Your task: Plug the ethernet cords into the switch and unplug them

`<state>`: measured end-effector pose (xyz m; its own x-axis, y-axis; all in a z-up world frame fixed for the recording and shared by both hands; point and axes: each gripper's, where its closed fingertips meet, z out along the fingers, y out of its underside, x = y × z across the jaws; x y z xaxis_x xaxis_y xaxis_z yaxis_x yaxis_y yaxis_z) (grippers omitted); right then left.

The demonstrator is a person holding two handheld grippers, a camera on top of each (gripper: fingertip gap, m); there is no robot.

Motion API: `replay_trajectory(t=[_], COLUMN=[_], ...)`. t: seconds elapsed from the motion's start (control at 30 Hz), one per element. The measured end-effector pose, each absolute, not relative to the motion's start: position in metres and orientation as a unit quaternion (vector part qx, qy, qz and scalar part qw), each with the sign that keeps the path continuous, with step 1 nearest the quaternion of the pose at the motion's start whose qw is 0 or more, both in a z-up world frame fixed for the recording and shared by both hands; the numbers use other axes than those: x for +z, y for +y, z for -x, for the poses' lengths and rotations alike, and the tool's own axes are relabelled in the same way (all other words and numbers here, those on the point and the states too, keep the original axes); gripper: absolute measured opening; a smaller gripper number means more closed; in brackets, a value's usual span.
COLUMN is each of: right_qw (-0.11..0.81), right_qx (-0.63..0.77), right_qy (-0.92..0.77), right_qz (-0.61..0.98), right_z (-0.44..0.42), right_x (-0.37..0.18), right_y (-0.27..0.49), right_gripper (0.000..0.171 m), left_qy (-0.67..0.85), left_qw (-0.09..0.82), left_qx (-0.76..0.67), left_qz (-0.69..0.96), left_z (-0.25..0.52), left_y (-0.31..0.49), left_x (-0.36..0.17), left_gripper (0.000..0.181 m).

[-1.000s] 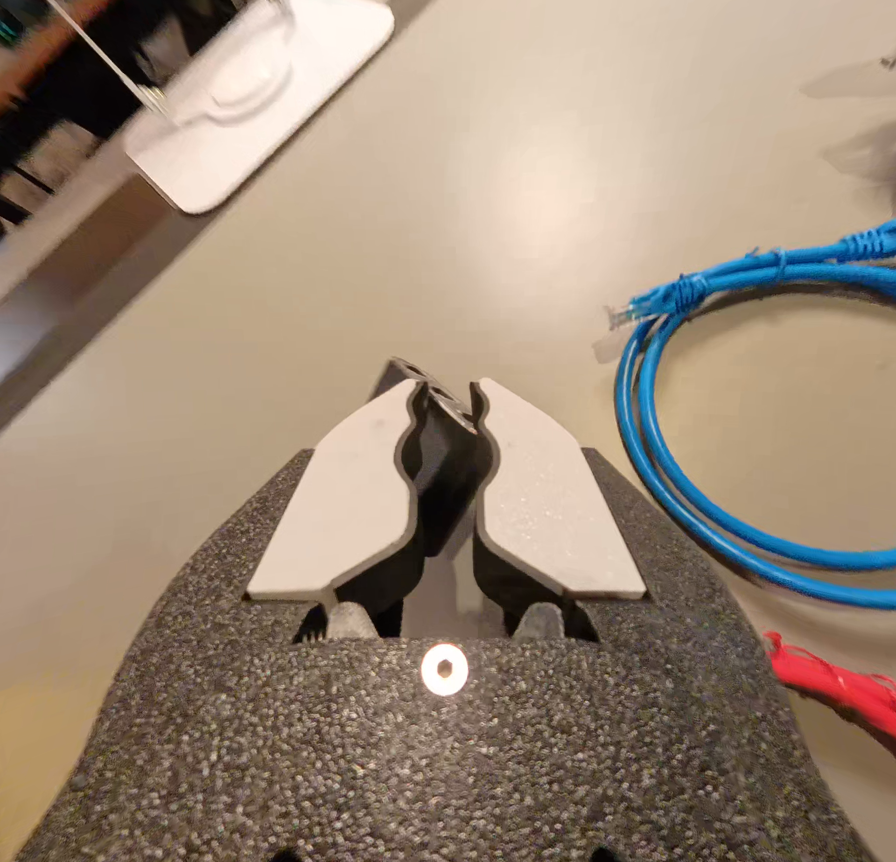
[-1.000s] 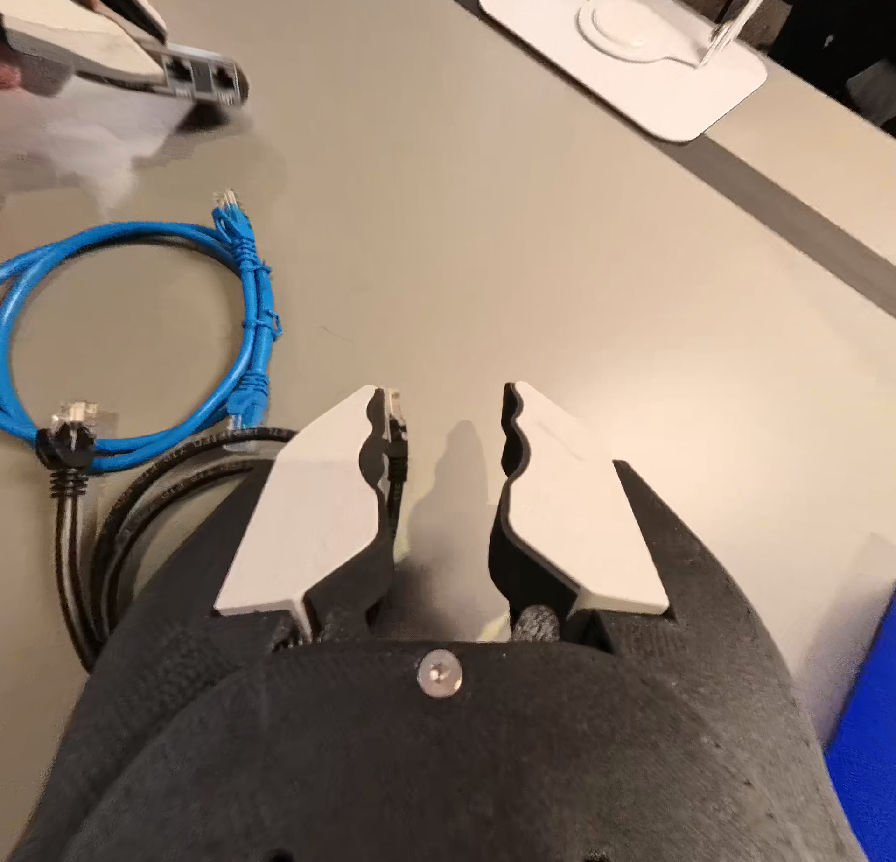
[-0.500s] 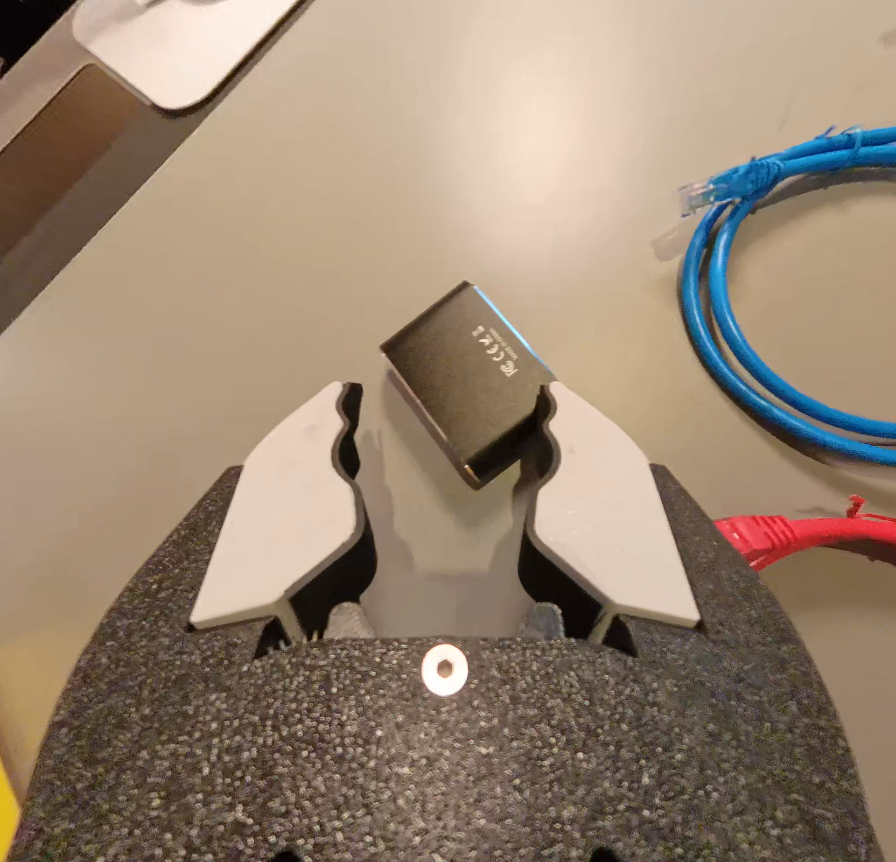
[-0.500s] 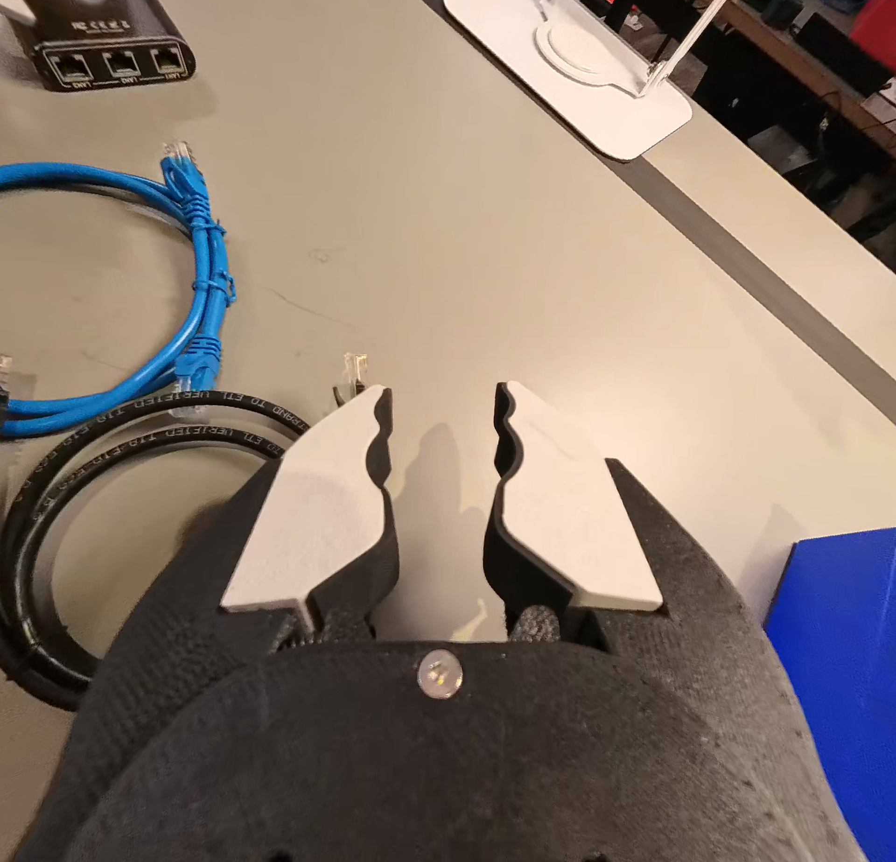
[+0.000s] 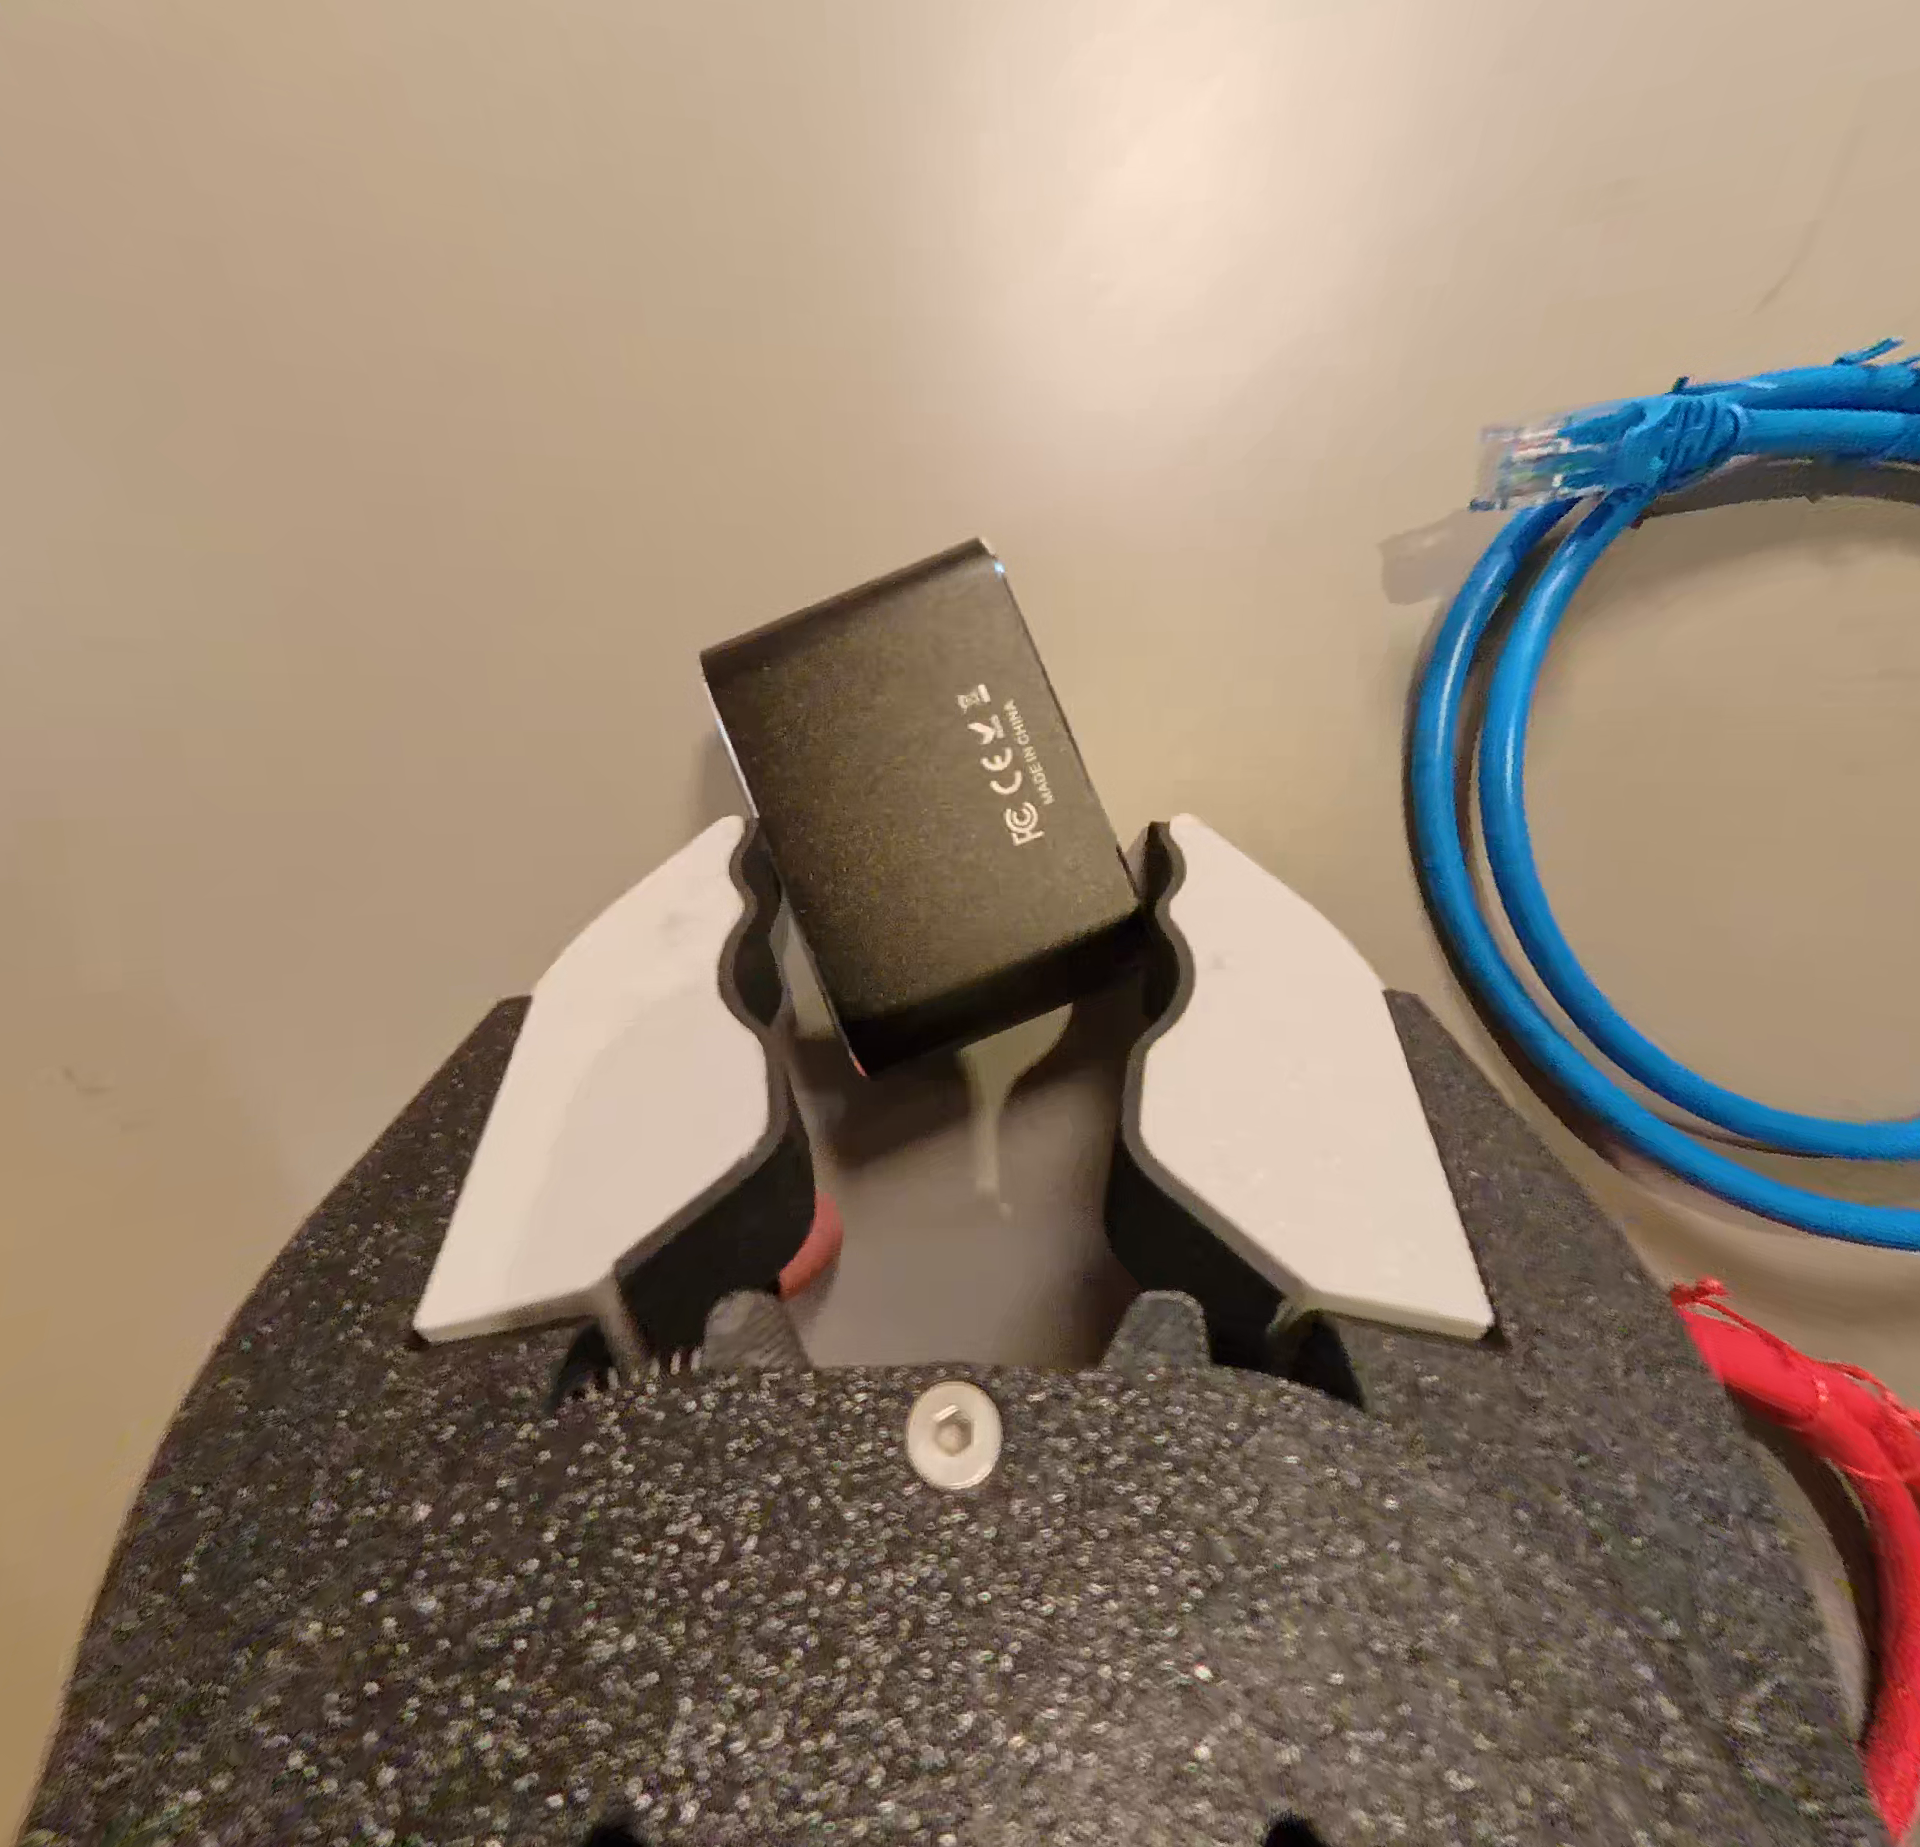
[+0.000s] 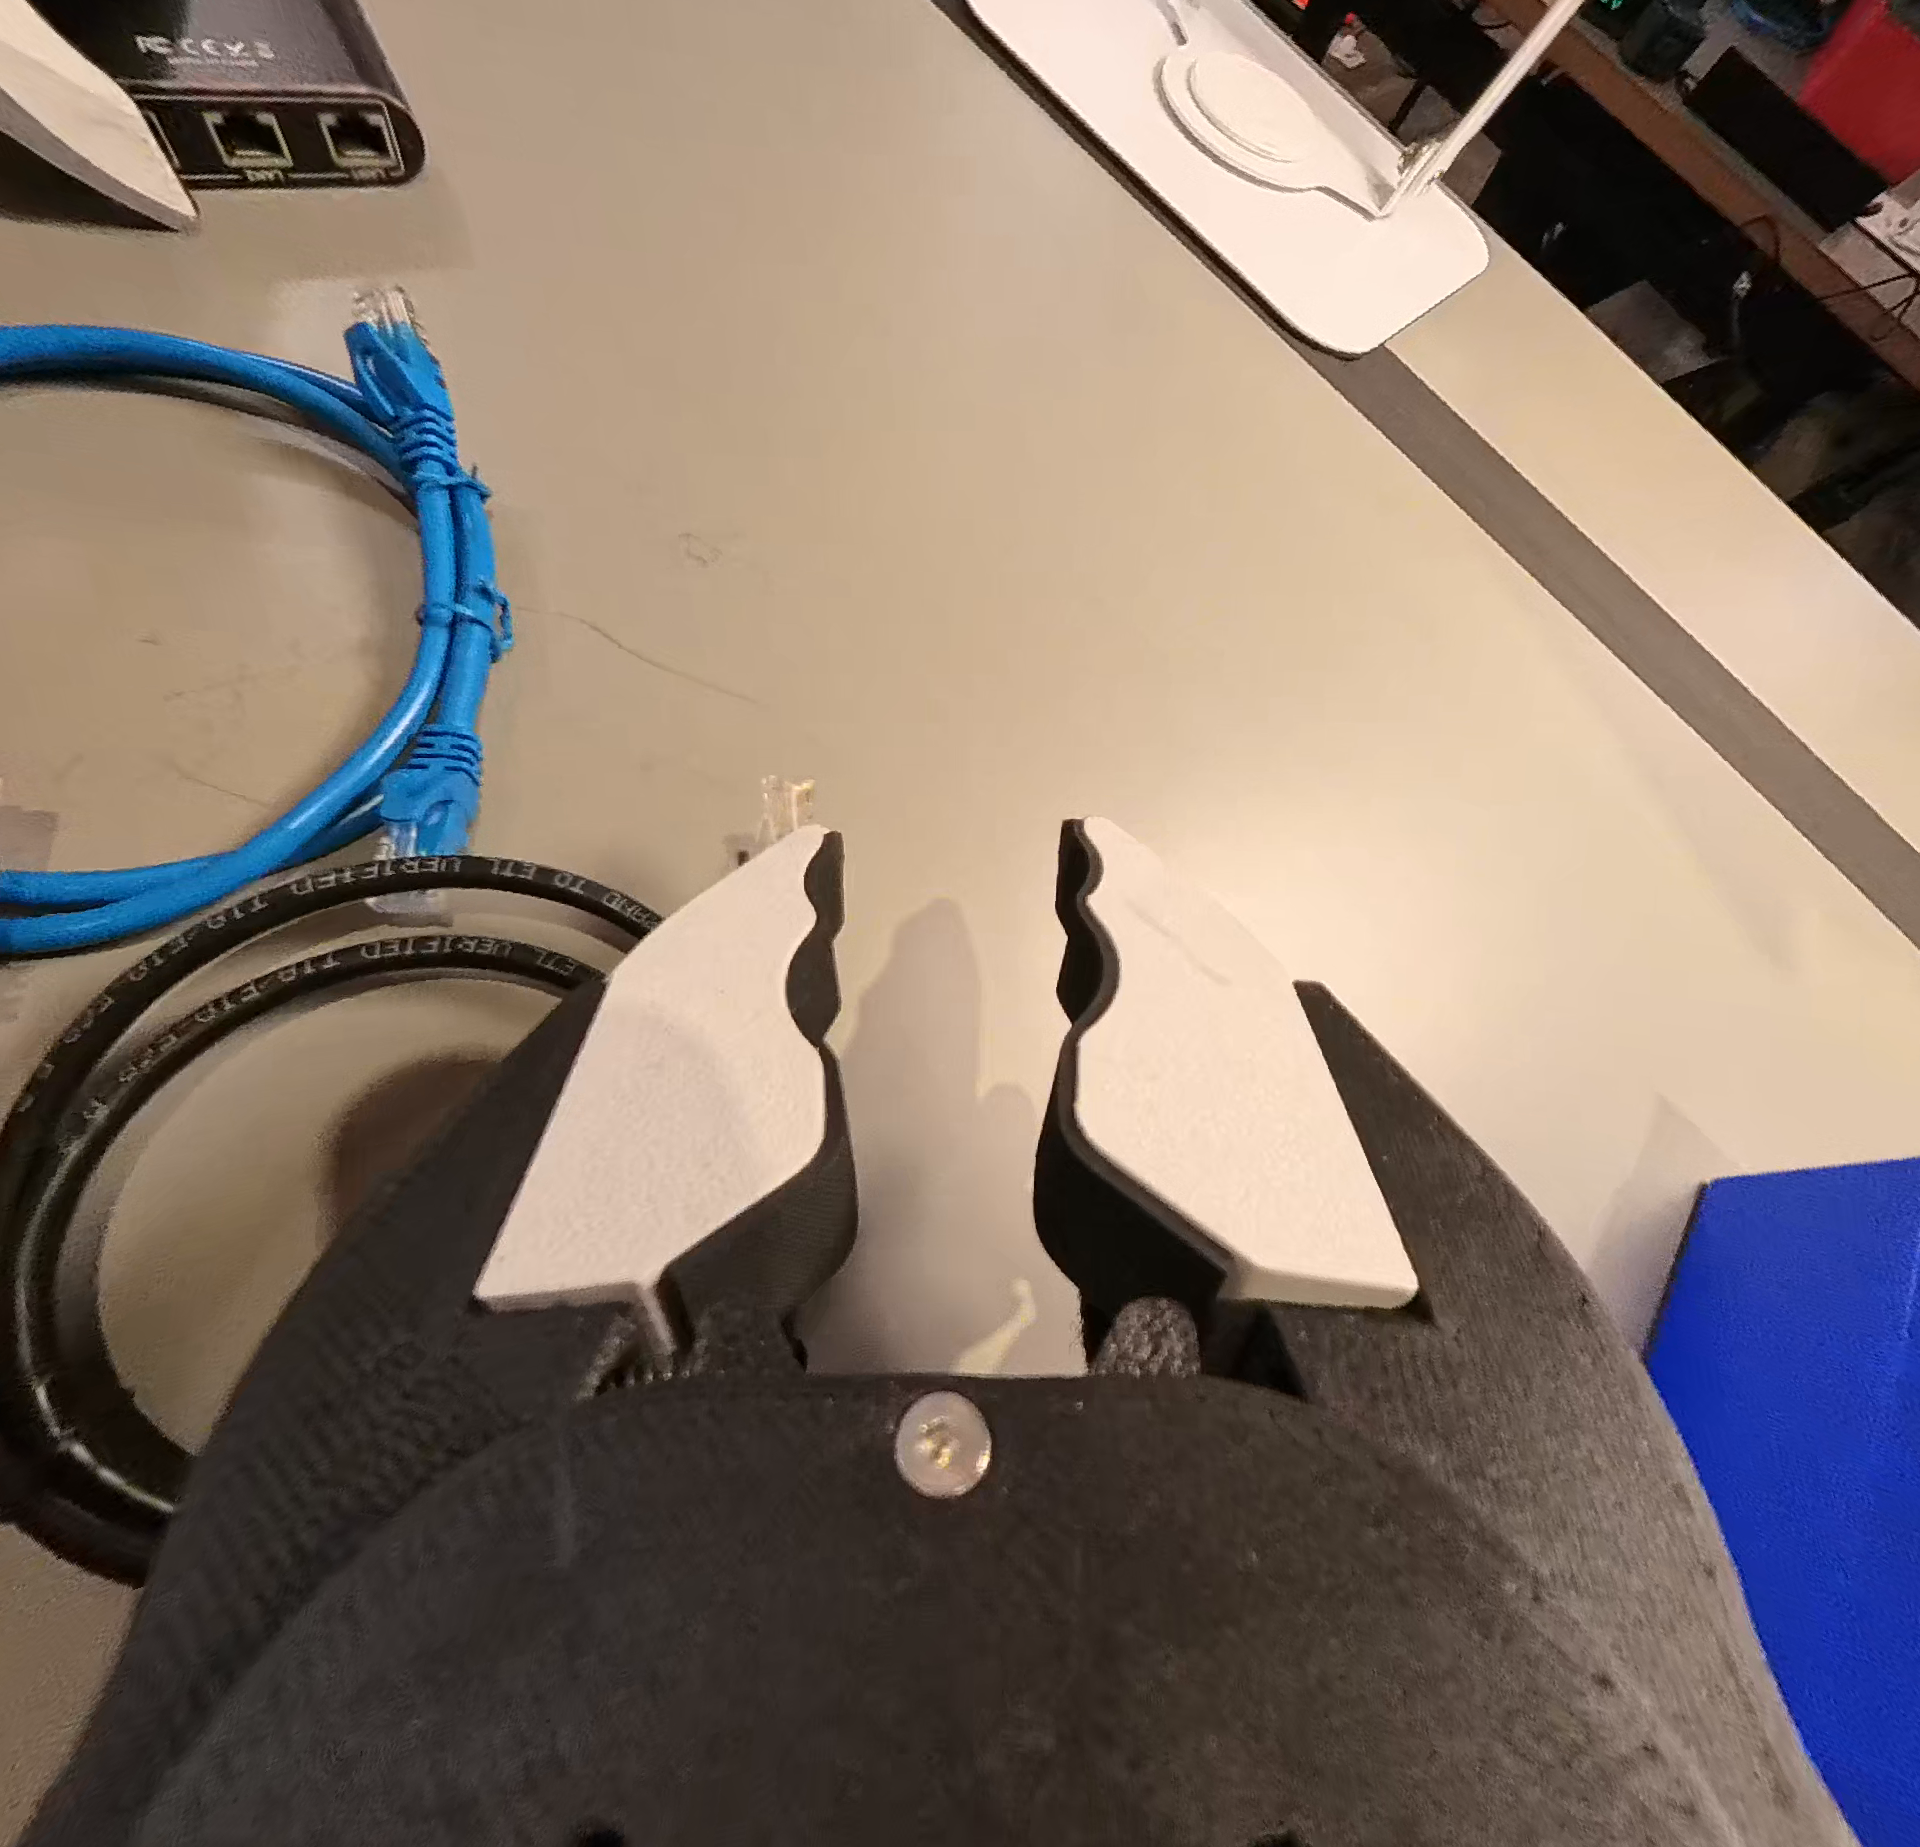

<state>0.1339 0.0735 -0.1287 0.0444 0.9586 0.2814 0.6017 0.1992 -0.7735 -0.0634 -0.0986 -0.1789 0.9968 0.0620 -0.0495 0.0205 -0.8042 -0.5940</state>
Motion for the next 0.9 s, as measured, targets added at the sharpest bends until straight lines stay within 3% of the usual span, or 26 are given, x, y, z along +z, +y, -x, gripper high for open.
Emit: replay_trajectory(t=[0.03, 0.3, 0.63, 0.73, 0.9], right_qw=[0.413, 0.507, 0.653, 0.671, 0.714], right_qx=[0.215, 0.188, 0.142, 0.108, -0.021], right_qy=[-0.657, -0.666, -0.695, -0.703, -0.690], right_qz=[0.593, 0.514, 0.268, 0.207, 0.118], right_z=[-0.133, -0.121, -0.101, -0.093, -0.081], right_x=[-0.129, -0.102, -0.061, -0.062, -0.063], right_y=[0.073, 0.062, -0.016, -0.039, -0.053], right_gripper=[0.040, 0.034, 0.036, 0.048, 0.090], left_qy=[-0.017, -0.011, 0.044, 0.076, 0.132], left_qw=[0.314, 0.370, 0.469, 0.485, 0.485], left_qx=[0.033, -0.019, -0.185, -0.221, -0.268], left_qz=[0.949, 0.929, 0.862, 0.843, 0.822], left_z=[0.063, 0.056, -0.007, -0.037, -0.085], left_y=[-0.098, -0.090, -0.076, -0.072, -0.069], left_x=[-0.179, -0.164, -0.113, -0.098, -0.089], left_gripper=[0.069, 0.067, 0.067, 0.067, 0.066])
